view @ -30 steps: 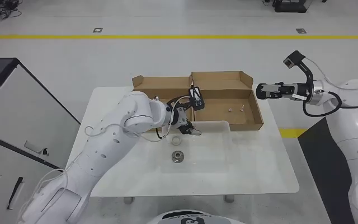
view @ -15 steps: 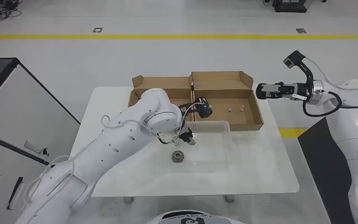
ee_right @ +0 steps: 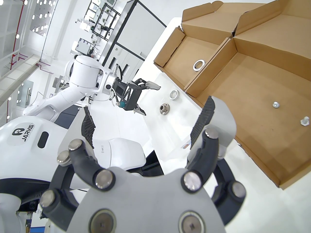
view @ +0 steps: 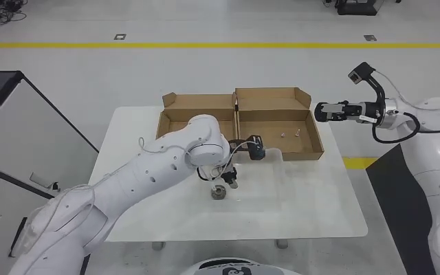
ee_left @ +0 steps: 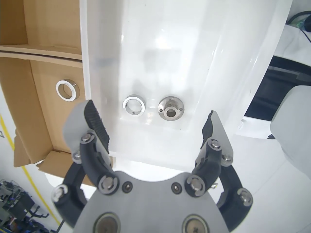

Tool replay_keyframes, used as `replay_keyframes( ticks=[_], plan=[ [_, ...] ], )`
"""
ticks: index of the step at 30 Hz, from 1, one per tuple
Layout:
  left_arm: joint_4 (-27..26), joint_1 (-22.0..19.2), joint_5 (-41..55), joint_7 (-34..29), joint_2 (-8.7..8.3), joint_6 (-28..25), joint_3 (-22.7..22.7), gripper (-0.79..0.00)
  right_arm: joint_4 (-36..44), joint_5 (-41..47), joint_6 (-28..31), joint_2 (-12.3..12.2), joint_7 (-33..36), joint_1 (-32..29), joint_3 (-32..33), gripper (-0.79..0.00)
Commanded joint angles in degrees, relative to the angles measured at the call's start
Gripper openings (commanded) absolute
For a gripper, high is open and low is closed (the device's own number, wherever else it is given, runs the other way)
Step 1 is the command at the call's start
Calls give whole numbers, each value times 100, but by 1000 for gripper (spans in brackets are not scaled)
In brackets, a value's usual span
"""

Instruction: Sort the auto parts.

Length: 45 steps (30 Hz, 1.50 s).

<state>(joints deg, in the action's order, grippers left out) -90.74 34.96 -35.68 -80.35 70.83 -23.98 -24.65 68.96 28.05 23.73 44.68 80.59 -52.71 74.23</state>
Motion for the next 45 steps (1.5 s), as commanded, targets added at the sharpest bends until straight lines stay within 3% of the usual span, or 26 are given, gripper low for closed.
replay_keyframes(
  ticks=[1, 5, 9, 13, 17, 40, 45],
  plan=[
    [60, -221, 204, 150, -76, -146, 270, 0, 0, 0, 0, 0, 0, 0, 0, 0],
    [177, -630, 525, 404, -239, -400, 735, -22, 0, 0, 0, 0, 0, 0, 0, 0],
    [226, -992, 805, 586, -369, -582, 1220, -191, 0, 0, 0, 0, 0, 0, 0, 0],
    [261, -1192, 1006, 681, -439, -677, 1491, -237, 0, 0, 0, 0, 0, 0, 0, 0],
    [232, -1105, 946, 688, -458, -683, 1491, -360, 0, 0, 0, 0, 0, 0, 0, 0],
    [489, -462, 267, 624, -217, -621, 1491, -388, 0, 0, 0, 0, 0, 0, 0, 0],
    [583, -393, 215, 606, -178, -603, 1491, -363, 0, 0, 0, 0, 0, 0, 0, 0]
  ],
)
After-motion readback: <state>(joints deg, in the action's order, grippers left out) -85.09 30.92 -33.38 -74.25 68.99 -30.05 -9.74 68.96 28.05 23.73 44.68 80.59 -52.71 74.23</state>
